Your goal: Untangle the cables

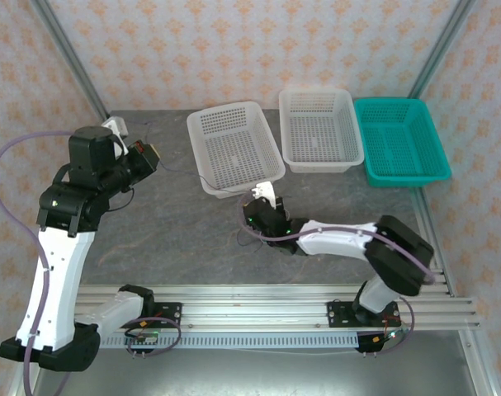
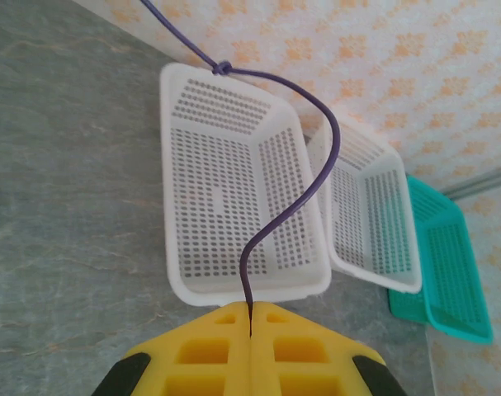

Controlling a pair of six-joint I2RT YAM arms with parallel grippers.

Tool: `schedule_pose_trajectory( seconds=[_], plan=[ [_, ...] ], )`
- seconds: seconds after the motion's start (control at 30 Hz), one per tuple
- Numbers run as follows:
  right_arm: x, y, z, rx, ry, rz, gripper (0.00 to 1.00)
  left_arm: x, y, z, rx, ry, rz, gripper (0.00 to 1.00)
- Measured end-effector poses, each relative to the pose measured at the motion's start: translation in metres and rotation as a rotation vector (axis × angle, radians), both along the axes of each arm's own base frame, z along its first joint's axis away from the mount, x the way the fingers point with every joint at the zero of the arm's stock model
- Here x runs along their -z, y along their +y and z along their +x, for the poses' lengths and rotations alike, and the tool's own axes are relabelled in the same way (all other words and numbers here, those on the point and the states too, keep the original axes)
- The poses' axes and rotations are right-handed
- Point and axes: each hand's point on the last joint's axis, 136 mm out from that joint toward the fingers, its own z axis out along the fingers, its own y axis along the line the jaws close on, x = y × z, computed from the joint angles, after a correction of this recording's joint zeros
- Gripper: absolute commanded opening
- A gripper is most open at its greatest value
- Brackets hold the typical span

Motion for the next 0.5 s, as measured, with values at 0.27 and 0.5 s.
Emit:
schedule_pose_trajectory(
  seconds=[0.27,0.5],
  plan=[
    [0.077,-0.085,-0.001,0.193,0.132,-0.027,0.0,-0.022,0.059,-0.049,-0.273,-0.106,0.078,0.0],
    [0.035,-0.099,-0.015,0.162,0.088,0.118,0.0,0.094,0.061,-0.048,-0.3,0.109,0.083,0.0]
  ],
)
